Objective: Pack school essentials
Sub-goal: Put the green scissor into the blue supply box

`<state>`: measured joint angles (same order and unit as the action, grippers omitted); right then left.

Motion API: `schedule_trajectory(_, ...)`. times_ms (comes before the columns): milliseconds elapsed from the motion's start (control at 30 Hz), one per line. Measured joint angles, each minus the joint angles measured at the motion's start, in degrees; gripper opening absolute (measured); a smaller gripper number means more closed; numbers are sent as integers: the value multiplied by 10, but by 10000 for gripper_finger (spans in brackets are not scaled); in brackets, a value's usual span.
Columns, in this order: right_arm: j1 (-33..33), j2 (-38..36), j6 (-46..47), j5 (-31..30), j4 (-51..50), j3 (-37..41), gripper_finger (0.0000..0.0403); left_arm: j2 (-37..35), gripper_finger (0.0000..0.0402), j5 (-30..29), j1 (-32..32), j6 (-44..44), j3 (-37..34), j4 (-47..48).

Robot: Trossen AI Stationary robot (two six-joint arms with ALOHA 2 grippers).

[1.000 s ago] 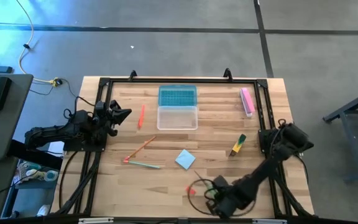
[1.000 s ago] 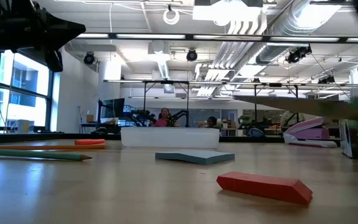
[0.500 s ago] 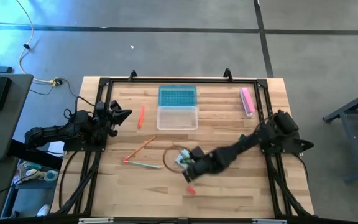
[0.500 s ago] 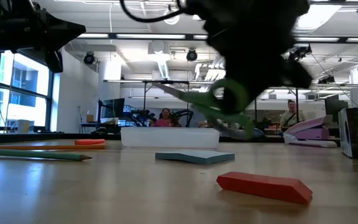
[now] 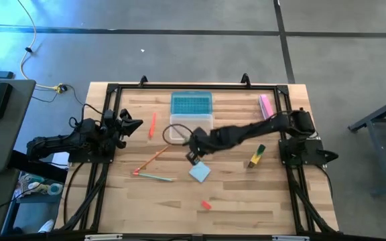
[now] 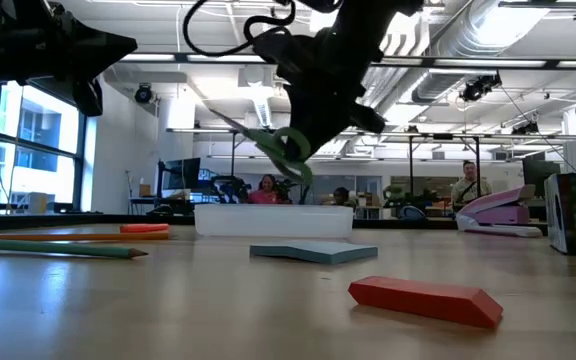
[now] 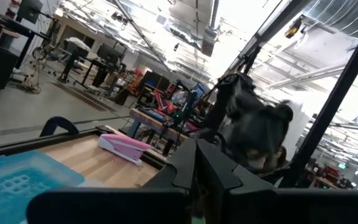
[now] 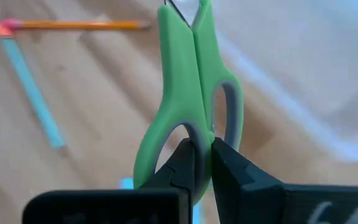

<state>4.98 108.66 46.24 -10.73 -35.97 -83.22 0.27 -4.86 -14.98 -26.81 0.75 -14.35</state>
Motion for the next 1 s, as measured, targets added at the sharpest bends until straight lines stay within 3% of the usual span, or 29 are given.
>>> schedule_trajectory(200, -67, 0, -128, -19, -99, -72, 18, 0, 3, 0, 0, 0, 0, 0)
schedule_trajectory(400, -108, 0, -214, -36, -113, -88, 18, 0, 3, -1, 0, 0, 0, 0)
schedule_trajectory(1000, -105, 67, -206, -26, -128, -63, 18, 0, 3, -5, 0, 0, 0, 0)
